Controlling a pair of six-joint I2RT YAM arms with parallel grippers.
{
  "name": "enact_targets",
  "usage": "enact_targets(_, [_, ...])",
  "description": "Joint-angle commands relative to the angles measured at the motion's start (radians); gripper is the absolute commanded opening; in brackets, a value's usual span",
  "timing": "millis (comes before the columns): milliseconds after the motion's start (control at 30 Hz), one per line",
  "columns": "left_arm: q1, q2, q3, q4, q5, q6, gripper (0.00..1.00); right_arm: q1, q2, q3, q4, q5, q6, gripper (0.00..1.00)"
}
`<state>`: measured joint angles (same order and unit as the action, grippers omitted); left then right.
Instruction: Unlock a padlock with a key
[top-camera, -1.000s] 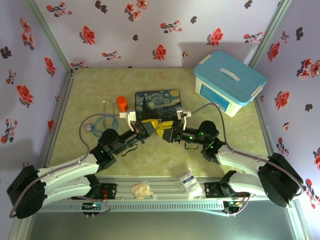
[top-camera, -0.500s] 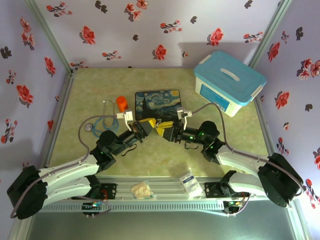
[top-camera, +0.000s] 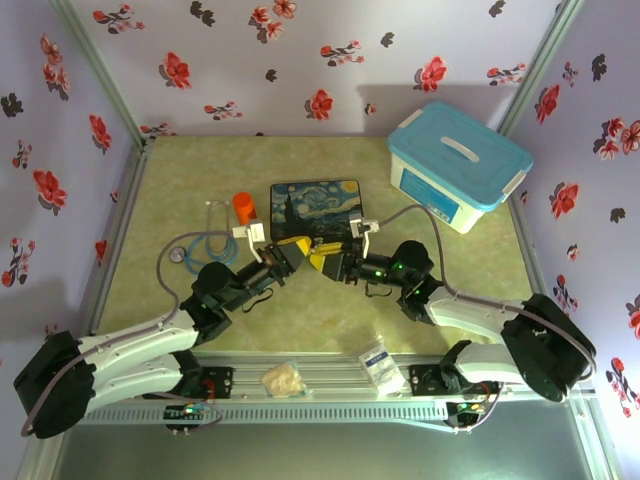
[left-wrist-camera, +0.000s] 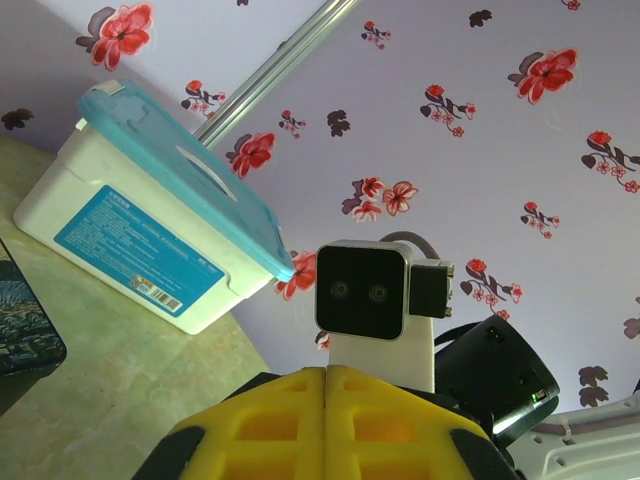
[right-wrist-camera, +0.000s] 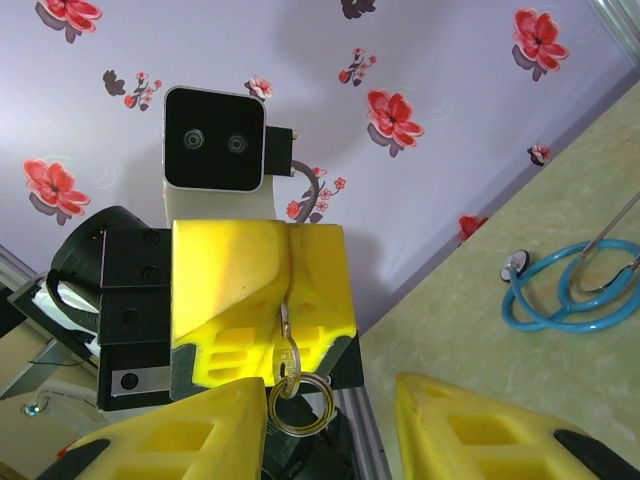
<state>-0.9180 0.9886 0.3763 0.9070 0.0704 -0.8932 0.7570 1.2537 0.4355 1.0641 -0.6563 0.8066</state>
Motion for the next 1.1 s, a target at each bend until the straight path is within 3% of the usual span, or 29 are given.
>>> enact_targets(0, [0.007, 0.004, -0.004, 0.048, -0.01, -0.013, 0.0, -0.003, 0.013, 0.032, 0.083, -0.017, 0.026, 0.37])
enact_targets(133, [0.008, 0.004, -0.005, 0.048, -0.011, -0.009, 0.0, -0.003, 0.037, 0.036, 0.113, -0.028, 0.041, 0.29])
enact_targets(367, [0.01, 0.011, -0.008, 0.057, -0.011, -0.011, 0.0, -0.001, 0.057, 0.031, 0.147, -0.034, 0.058, 0.03])
enact_targets(500, [0.014, 0.013, -0.011, 0.056, -0.013, -0.007, 0.0, -0.001, 0.059, 0.021, 0.147, -0.033, 0.06, 0.0])
enact_targets(533, [0.016, 0.01, -0.013, 0.05, -0.019, -0.005, 0.09, -0.002, 0.059, 0.017, 0.14, -0.027, 0.057, 0.0])
enact_targets(567, [0.02, 0.002, -0.014, 0.033, -0.029, -0.004, 0.28, -0.002, 0.055, 0.014, 0.124, -0.022, 0.05, 0.0])
enact_targets(600, [0.023, -0.009, -0.016, 0.011, -0.041, 0.0, 0.35, -0.002, 0.051, 0.012, 0.097, -0.018, 0.04, 0.0])
enact_targets(700, [0.031, -0.06, -0.016, -0.082, -0.082, 0.032, 0.36, -0.003, 0.026, 0.002, -0.001, 0.012, -0.003, 0.0])
enact_targets(867, [0.04, -0.157, 0.02, -0.347, -0.175, 0.07, 0.57, -0.004, -0.028, 0.023, -0.286, 0.075, -0.112, 0.0])
enact_targets(1000, [0.042, -0.154, 0.125, -0.694, -0.269, 0.098, 0.59, -0.007, -0.082, 0.044, -0.522, 0.147, -0.206, 0.0])
enact_targets(1067, [0.042, -0.095, 0.163, -0.786, -0.268, 0.135, 0.58, -0.011, -0.109, 0.06, -0.662, 0.212, -0.248, 0.0])
